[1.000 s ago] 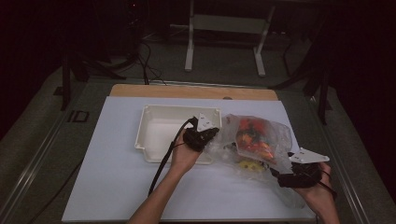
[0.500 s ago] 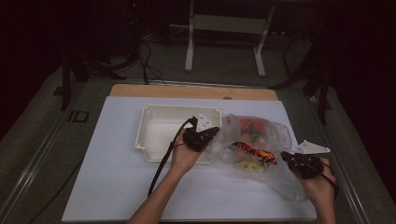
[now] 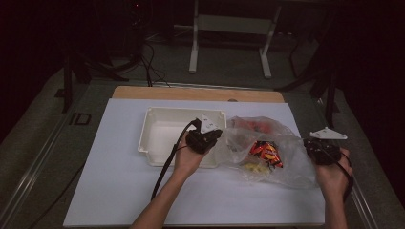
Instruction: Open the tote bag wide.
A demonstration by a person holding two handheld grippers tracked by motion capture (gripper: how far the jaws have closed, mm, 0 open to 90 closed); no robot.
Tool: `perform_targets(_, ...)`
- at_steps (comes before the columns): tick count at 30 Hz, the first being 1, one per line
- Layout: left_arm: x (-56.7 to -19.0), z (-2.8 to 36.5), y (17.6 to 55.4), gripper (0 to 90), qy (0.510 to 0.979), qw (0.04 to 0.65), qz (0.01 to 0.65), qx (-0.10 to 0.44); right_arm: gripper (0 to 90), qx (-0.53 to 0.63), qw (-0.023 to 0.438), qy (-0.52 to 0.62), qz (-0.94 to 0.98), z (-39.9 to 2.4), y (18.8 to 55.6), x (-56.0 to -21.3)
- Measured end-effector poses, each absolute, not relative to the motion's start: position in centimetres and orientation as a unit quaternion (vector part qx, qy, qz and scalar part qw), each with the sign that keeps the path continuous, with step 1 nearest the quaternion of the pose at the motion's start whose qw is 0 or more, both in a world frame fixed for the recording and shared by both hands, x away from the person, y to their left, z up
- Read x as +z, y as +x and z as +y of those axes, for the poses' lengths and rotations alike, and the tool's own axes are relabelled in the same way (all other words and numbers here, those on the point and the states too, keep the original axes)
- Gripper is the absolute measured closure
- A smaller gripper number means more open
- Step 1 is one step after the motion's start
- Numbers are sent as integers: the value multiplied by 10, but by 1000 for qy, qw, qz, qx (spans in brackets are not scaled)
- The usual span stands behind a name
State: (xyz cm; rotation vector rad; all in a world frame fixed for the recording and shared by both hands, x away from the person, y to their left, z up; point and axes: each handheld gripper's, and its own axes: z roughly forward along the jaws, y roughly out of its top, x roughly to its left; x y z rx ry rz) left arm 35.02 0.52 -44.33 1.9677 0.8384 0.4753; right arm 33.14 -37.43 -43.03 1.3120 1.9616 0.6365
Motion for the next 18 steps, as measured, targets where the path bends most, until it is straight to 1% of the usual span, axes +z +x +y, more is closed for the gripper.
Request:
perform_targets(5,-444,7,352,895,800,454,343,191,900,254,333,524,741,-382,339,-429)
perform_targets(6,-444,6,352,871,800,455,341,192,900,258,331,521,743,-382,339,-428)
perform_targets(8,-443,6,350,782,801,462,331,188,900,264,326,515,748,-380,339,-428)
perform_targets(11,-441,6,348,706,800,466,327,190,900,273,320,510,751,-378,338,-428)
perform_targets(12,-439,7,347,686,798,476,318,187,900,279,316,504,754,-375,337,-428)
perform_targets(16,-436,7,344,614,799,478,312,190,900,284,312,494,760,-369,337,-426)
perform_targets(17,-436,8,344,614,799,478,310,190,900,284,312,494,760,-369,337,-426)
perform_targets(18,-435,9,343,591,800,478,307,194,900,286,312,488,763,-366,337,-425)
